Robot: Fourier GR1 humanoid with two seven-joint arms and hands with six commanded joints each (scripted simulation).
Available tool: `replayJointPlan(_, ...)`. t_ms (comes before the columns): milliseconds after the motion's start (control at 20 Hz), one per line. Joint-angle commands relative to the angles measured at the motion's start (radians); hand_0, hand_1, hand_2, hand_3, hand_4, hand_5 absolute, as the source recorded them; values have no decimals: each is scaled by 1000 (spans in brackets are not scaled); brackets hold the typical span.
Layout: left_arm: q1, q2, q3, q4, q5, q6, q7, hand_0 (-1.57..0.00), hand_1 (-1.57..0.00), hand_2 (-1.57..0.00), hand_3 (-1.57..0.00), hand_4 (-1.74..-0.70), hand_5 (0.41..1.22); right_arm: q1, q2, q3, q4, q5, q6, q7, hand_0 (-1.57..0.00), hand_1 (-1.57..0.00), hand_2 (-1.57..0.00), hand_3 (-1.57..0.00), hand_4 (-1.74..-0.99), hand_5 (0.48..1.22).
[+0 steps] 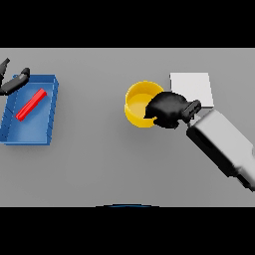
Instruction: Pick up the red beaker and tilt it to pour out 1 green nut into yellow bowl. Pick up the yellow bowl and place it on the metallic measuring scale.
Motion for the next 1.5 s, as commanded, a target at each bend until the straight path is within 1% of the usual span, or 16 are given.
replayJointPlan(0,5,-2,0,-2,5,-4,-2,1,1,1,1,-800,704,0,0,-19,0,-3,0,32,-1520,-1567,-1520,-1179,-1740,1219)
replayJointPlan(50,11,-4,-1,-11,7,-3,5,1,1,1,1,-806,703,0,-10,-30,2,-1,-2,51,-1530,-1568,-1518,-1177,-1740,1220)
replayJointPlan(150,12,-6,6,-21,18,-1,12,1,1,1,1,-820,717,-3,-44,-57,10,-1,-30,39,-1545,-1569,-1487,-1183,-1740,1220)
replayJointPlan(250,21,-1,9,-39,23,-1,27,1,1,1,1,-831,728,-28,-67,-85,41,-3,-64,25,-1554,-1570,-1517,-1166,-1741,1220)
replayJointPlan(300,21,4,12,-44,24,-2,36,1,1,1,1,-834,733,-35,-70,-98,55,0,-84,36,-1558,-1570,-1528,-1159,-1741,1221)
replayJointPlan(400,24,-4,11,-59,29,5,50,1,1,1,1,-840,737,-49,-90,-116,125,10,-129,12,-1562,-1570,-1538,-1151,-1741,1221)
replayJointPlan(500,22,-9,7,-55,24,9,60,1,1,1,1,-849,746,-75,-97,-128,190,17,-158,13,-1565,-1571,-1548,-1154,-1741,1221)
replayJointPlan(550,23,-7,7,-60,23,9,72,1,1,1,1,-851,754,-68,-104,-133,205,12,-172,-2,-1567,-1571,-1553,-1155,-1741,1221)
replayJointPlan(650,34,-3,11,-79,31,9,84,1,1,1,1,-852,760,-91,-98,-144,290,25,-211,5,-1568,-1571,-1553,-1154,-1741,1221)
replayJointPlan(800,40,-6,7,-85,26,14,97,1,1,1,1,-858,768,-105,-92,-157,392,28,-259,-14,-1570,-1571,-1533,-1159,-1741,1221)
replayJointPlan(900,42,5,12,-92,28,10,107,1,1,1,1,-865,779,-106,-96,-166,442,23,-282,-41,-1570,-1571,-1500,-1181,-1741,1221)
replayJointPlan(1000,30,-13,-2,-80,16,20,112,1,1,1,1,-864,789,-117,-84,-168,507,29,-313,-54,-1570,-1571,-1450,-1240,-1741,1221)
replayJointPlan(1100,29,-23,-11,-75,10,22,111,1,1,1,1,-858,802,-122,-75,-169,545,26,-320,-59,-1571,-1571,-1413,-1317,-1741,1221)
replayJointPlan(1150,31,-15,-6,-79,13,19,111,1,1,1,1,-858,804,-120,-66,-170,552,23,-319,-47,-1571,-1571,-1398,-1342,-1741,1221)
replayJointPlan(1350,26,-3,-1,-82,17,11,125,1,1,1,1,-851,802,-126,-49,-169,617,29,-344,-55,-1571,-1571,-1380,-1392,-1741,1221)
replayJointPlan(1450,34,-5,-3,-90,21,7,121,1,1,1,1,-847,796,-134,-57,-174,627,20,-329,-63,-1571,-1571,-1380,-1417,-1741,1221)
